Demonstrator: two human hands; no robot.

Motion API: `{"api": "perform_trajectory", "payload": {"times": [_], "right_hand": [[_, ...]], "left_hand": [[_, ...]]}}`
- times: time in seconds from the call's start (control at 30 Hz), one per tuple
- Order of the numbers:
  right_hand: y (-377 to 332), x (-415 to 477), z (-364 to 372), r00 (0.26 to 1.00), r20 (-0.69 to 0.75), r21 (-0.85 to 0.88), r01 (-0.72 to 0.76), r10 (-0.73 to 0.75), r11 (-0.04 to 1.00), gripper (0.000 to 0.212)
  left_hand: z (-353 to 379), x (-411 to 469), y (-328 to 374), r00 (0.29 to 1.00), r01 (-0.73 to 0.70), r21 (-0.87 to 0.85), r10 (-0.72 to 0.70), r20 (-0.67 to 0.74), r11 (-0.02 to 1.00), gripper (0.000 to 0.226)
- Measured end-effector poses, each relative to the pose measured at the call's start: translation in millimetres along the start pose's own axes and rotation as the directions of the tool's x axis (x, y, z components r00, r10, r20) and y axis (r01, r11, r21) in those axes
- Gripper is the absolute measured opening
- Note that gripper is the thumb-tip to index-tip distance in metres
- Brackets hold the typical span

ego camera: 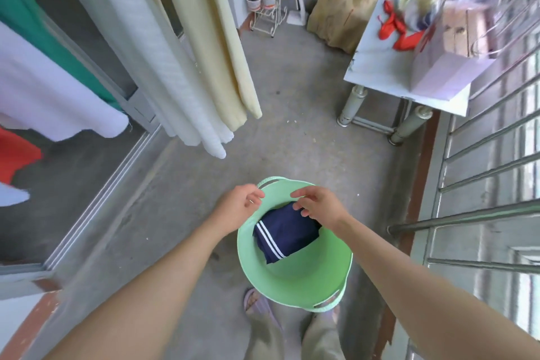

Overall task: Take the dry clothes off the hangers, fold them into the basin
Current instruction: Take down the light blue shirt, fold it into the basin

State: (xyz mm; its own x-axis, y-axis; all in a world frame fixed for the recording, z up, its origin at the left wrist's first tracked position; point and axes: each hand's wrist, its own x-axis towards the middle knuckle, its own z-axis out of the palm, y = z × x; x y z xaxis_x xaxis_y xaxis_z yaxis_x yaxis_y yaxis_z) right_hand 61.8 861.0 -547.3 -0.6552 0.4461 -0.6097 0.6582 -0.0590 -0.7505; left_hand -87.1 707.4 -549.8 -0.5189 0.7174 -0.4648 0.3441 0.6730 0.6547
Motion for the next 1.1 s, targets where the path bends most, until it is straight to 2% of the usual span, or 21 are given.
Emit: {"api": "perform_trajectory", "payload": {"times": [0.17, 0.3, 0.47, 0.57, 0.67, 0.8, 0.93, 1.1], "right_hand": [[-56, -20, 15, 0.994, -0.046, -0.015, 0.099, -0.100, 0.995, 0.024], [-113, -27, 31, 0.970, 0.021, -0.065, 0.243, -0.242, 0.968, 0.032], [-198, -42, 56, 0.886, 0.126, -0.121, 0.461, -0.447, 0.879, 0.036], [-250, -62, 87, 0.786, 0.230, -0.105, 0.606, -0.574, 0.788, 0.034], [-286, -96, 127, 0.647, 0.344, -0.056, 0.738, -0.681, 0.673, 0.032], [-317, -137, 160, 0.459, 0.419, 0.030, 0.855, -0.783, 0.518, 0.040], [-357, -174, 178, 0.267, 0.337, 0.069, 0.949, -0.903, 0.306, 0.049], [-411, -207, 179, 0.042, 0.189, -0.001, 0.999, -0.981, 0.042, 0.050]], "left_hand": [[-59, -35, 27, 0.993, -0.071, 0.049, 0.075, -0.088, 0.996, 0.020], [-103, -70, 34, 0.982, -0.078, 0.050, 0.085, -0.170, 0.996, 0.019], [-155, -136, 31, 0.937, -0.035, 0.043, 0.048, -0.347, 0.998, 0.023], [-188, -187, 28, 0.872, 0.004, 0.034, 0.013, -0.489, 0.999, 0.023], [-214, -241, 24, 0.775, 0.045, 0.004, -0.033, -0.631, 0.999, 0.020], [-243, -297, 24, 0.681, 0.077, 0.007, -0.047, -0.731, 0.997, 0.022], [-282, -340, 40, 0.541, 0.062, 0.014, -0.022, -0.841, 0.998, 0.015], [-337, -368, 79, 0.453, 0.013, 0.127, 0.107, -0.885, 0.992, 0.017]]}}
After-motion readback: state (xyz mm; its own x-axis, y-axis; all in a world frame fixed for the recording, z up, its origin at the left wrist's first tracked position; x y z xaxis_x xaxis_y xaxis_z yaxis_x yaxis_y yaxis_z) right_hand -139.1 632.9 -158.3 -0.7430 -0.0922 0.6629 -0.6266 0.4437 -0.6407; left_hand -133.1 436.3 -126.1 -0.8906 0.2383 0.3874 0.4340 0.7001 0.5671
